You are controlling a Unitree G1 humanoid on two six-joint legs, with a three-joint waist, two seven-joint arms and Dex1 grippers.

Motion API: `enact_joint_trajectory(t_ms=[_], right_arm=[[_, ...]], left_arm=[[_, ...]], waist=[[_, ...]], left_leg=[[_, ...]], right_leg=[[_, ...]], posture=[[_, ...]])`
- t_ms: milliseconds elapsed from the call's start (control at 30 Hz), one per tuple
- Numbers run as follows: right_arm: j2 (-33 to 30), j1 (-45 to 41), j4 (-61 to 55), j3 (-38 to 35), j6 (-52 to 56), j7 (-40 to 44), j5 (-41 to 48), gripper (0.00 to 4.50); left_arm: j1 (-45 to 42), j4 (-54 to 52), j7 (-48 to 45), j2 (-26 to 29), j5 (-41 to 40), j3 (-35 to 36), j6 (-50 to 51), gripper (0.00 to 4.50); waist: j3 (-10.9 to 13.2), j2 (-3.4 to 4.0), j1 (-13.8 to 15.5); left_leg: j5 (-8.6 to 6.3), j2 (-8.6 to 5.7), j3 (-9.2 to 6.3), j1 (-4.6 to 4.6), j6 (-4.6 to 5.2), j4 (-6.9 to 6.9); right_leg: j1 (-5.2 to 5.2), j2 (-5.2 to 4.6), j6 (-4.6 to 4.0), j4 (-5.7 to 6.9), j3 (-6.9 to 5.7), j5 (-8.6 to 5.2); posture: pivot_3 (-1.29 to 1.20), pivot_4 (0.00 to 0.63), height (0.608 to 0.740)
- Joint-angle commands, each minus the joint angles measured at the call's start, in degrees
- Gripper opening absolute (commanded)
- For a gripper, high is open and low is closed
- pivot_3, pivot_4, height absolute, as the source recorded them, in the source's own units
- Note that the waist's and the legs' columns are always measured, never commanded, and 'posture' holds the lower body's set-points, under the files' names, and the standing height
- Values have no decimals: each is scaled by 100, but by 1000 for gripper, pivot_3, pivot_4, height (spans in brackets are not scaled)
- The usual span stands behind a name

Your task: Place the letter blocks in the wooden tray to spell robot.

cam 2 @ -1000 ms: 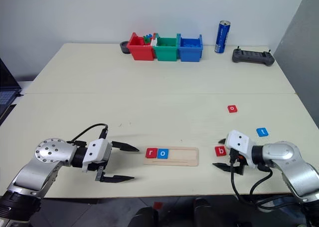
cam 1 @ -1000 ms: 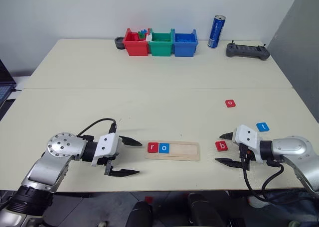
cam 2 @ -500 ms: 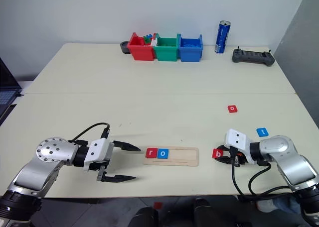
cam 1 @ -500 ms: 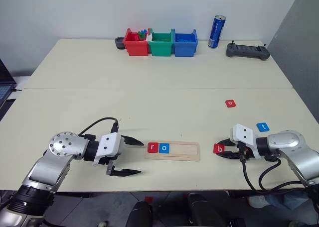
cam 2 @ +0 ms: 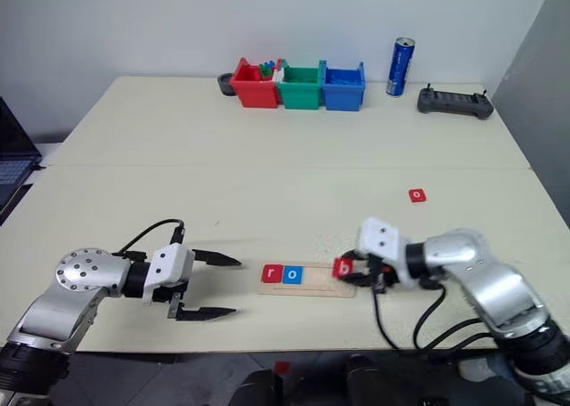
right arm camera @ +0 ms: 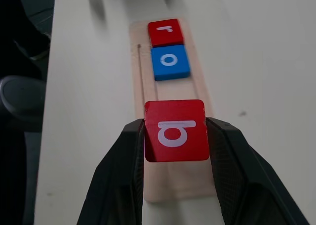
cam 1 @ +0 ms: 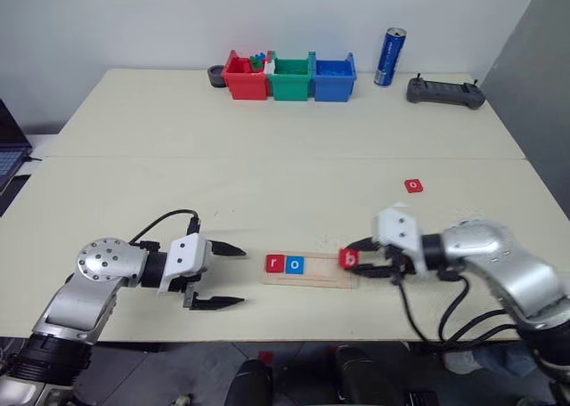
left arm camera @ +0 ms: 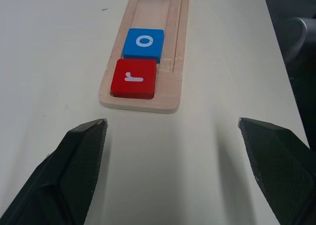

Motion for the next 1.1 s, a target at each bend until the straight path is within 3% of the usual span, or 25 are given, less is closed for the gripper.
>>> enact_joint_trajectory(t_ms=[33,333,800,1100], right_arm=[[352,-292,-166,292,275,-426,-213,1460],[692,-601,123,609,434,-569,-352,1460],[634,-729,435,887,158,-356,-572,1460],[615,-793,488,932,-19,-216,-698,4487]], left_arm=[[-189,-180,-27,-24,-167,112,60,4500],[-309,-104,-82,-117,-188,45,77,4500],[-403,-534,79,-188,-88,-66,364,4500],[-468,-765,134,-145,-128,-59,634,4500]], waist=[[0,0,-11],[0,0,-18],[0,0,-18],[0,0,-20]], left_leg=[[0,1,-1,1,0,0],[0,2,-5,1,0,-2],[0,2,-5,1,0,-2],[0,2,-5,1,0,-2]], right_leg=[[-1,1,0,1,0,0],[-2,2,-1,3,-5,1],[-2,2,-1,3,-5,1],[-2,2,-1,3,-5,1]], posture=[[0,150,740],[0,150,740],[0,150,740],[0,150,740]])
